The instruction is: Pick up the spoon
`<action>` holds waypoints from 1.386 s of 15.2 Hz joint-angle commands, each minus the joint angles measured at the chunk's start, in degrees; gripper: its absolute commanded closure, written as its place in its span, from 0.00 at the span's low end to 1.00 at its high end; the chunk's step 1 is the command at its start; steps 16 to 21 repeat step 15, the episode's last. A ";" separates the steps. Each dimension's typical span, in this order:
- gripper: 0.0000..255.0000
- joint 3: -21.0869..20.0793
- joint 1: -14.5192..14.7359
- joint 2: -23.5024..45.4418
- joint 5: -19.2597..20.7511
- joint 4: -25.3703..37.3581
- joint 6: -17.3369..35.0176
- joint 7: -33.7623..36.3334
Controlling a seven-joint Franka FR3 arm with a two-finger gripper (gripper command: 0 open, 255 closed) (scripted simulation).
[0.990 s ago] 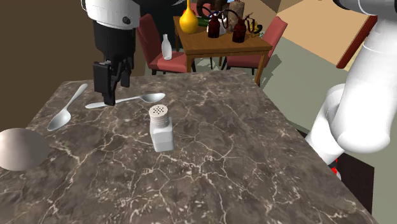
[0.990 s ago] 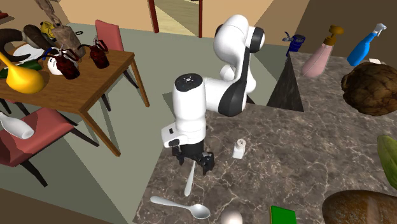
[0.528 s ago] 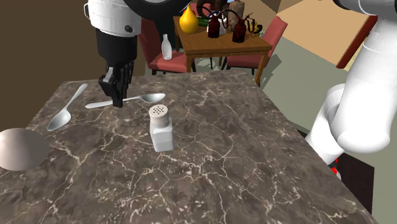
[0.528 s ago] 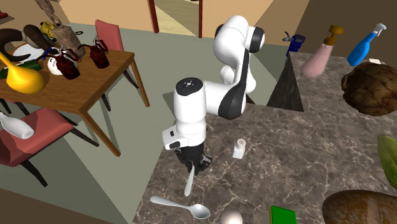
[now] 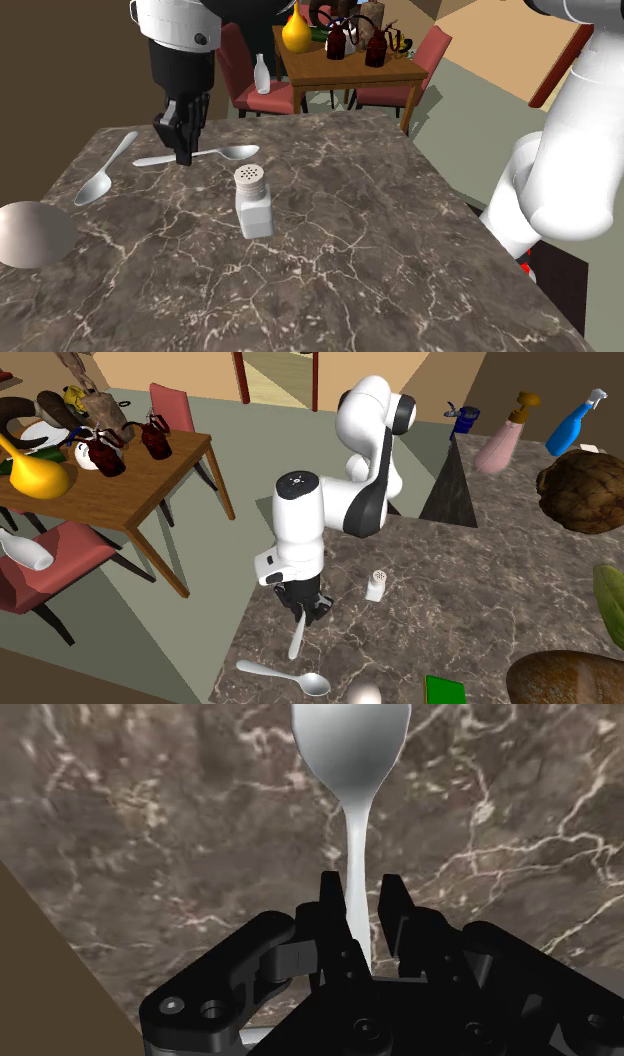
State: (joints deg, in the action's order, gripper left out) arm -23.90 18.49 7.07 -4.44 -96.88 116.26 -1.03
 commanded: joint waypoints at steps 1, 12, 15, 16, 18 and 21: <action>1.00 -0.01 0.03 0.06 0.09 1.51 -1.46 0.16; 1.00 -0.13 0.37 1.03 0.84 11.17 -10.16 1.31; 1.00 -0.15 0.44 1.25 0.97 12.34 -11.11 1.46; 1.00 -0.15 0.44 1.25 0.97 12.34 -11.11 1.46; 1.00 -0.15 0.44 1.25 0.97 12.34 -11.11 1.46; 1.00 -0.15 0.44 1.25 0.97 12.34 -11.11 1.46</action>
